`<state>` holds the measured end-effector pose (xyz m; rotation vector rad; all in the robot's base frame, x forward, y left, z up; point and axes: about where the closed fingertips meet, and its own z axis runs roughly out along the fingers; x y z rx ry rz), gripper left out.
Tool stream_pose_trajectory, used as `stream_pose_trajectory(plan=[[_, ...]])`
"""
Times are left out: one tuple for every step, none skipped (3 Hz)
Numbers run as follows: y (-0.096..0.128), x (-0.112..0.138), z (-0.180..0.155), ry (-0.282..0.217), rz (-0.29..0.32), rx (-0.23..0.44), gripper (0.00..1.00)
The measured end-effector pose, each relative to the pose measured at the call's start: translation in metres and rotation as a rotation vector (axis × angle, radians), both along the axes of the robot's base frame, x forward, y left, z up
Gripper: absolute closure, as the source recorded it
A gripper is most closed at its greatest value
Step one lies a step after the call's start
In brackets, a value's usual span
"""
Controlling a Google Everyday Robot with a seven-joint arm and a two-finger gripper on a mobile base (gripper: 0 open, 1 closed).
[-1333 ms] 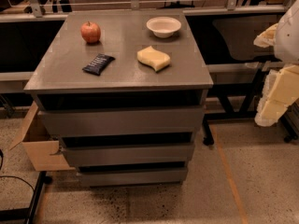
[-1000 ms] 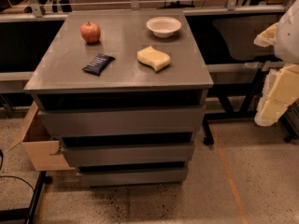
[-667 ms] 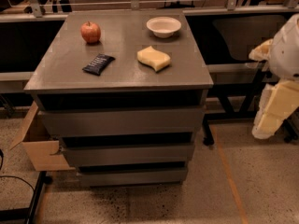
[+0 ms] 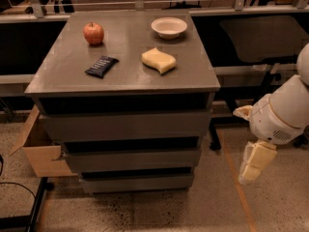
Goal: Open bottom drawer
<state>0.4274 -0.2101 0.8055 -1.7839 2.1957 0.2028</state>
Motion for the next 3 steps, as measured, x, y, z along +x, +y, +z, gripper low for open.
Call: stream_pose_trajectory(plan=[[0.000,0.000,0.000,0.000,0.000,0.000,0.00],[-0.004,0.004,-0.013,-0.024,0.011,0.047,0.00],[0.010,0.020,-0.053,-0.042,0.070,0.098,0.00]])
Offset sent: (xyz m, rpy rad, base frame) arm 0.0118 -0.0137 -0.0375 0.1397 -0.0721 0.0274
